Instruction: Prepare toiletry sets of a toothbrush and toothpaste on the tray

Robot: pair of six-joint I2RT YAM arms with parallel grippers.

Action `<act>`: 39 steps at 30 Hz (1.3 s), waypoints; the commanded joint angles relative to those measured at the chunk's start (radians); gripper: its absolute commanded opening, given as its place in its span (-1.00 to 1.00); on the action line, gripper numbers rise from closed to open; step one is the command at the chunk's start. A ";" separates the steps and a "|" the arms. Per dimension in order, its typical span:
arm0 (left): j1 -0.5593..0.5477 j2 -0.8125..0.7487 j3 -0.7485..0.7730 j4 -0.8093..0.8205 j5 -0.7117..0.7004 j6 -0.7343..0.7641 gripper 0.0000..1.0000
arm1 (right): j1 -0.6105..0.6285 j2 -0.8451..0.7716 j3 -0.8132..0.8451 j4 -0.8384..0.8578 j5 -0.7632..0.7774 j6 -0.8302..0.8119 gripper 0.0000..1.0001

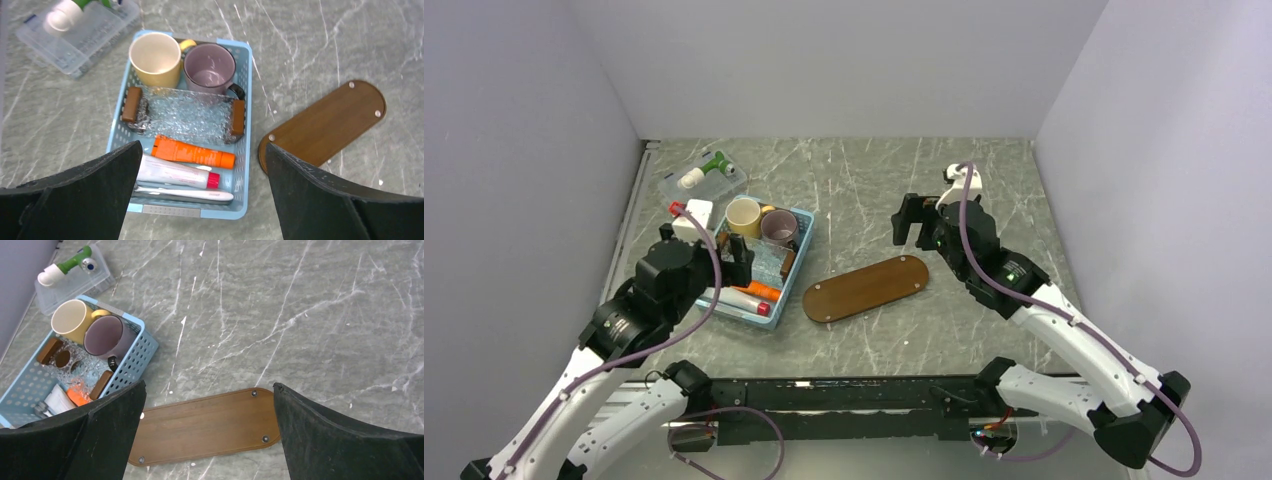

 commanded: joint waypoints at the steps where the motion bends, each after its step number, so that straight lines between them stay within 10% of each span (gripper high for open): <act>1: 0.007 -0.039 -0.004 0.025 -0.107 -0.019 0.98 | 0.002 -0.030 -0.018 0.025 0.040 0.008 1.00; 18: 0.007 -0.015 0.042 -0.142 -0.164 -0.302 0.98 | 0.002 -0.035 -0.016 -0.015 0.019 -0.047 1.00; 39: 0.007 0.064 0.045 -0.596 -0.173 -0.994 0.91 | 0.002 0.027 -0.116 0.053 -0.142 -0.023 0.99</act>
